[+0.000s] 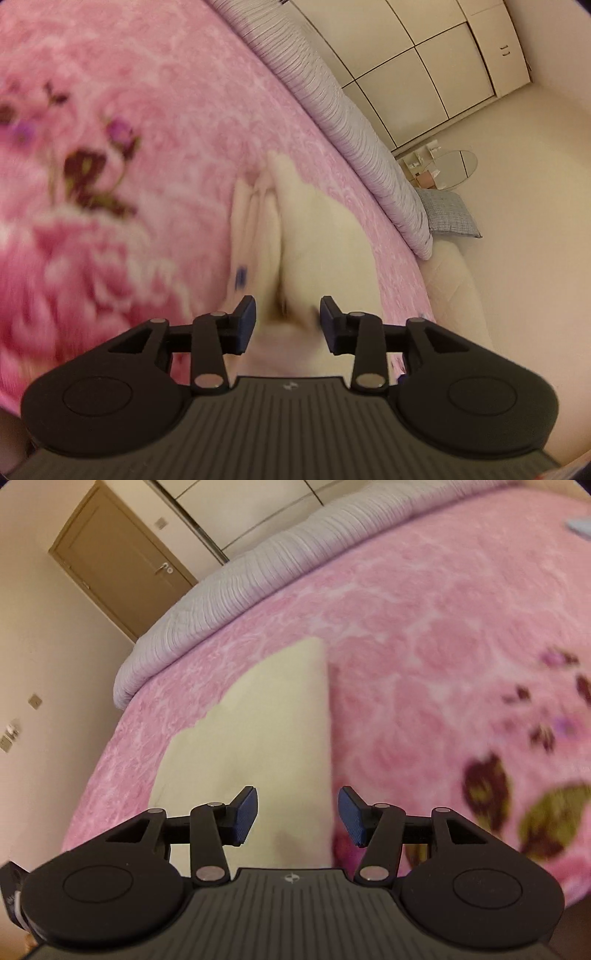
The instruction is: Fold clothes
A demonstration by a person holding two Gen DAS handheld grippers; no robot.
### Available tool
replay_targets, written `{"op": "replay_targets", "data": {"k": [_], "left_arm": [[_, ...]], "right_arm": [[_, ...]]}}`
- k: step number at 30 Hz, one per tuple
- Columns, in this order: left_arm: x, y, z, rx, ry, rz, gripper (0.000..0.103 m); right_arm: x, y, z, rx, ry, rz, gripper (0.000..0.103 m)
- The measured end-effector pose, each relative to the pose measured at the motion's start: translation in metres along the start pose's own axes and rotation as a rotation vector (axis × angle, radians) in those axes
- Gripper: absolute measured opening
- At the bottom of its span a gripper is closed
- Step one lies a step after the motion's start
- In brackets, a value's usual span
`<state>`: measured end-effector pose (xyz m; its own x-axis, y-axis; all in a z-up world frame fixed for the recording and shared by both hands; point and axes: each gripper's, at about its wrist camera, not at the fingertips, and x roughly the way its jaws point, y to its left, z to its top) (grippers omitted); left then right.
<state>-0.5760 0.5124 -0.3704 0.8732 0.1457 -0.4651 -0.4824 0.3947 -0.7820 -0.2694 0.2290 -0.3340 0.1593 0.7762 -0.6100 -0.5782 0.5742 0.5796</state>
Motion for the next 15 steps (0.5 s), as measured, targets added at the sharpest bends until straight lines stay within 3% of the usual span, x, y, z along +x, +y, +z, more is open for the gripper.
{"op": "replay_targets", "data": {"k": [3, 5, 9, 11, 15], "left_arm": [[0.000, 0.007, -0.013, -0.039, -0.008, -0.013, 0.020], [0.001, 0.005, -0.018, -0.026, -0.008, 0.003, 0.017], [0.007, 0.000, -0.030, 0.064, -0.005, 0.069, 0.016], [0.005, -0.004, -0.029, 0.066, -0.015, 0.092, 0.017], [-0.018, -0.042, -0.018, 0.183, -0.055, 0.133, 0.015]], "right_arm": [[0.009, 0.001, -0.013, -0.019, 0.053, 0.010, 0.050], [0.019, 0.002, -0.021, -0.059, 0.084, -0.019, 0.032], [0.031, -0.005, -0.031, -0.119, 0.109, -0.076, 0.032], [0.030, -0.004, -0.030, -0.129, 0.113, -0.088, 0.040], [0.007, 0.016, -0.019, -0.226, 0.038, -0.141, 0.047]]}}
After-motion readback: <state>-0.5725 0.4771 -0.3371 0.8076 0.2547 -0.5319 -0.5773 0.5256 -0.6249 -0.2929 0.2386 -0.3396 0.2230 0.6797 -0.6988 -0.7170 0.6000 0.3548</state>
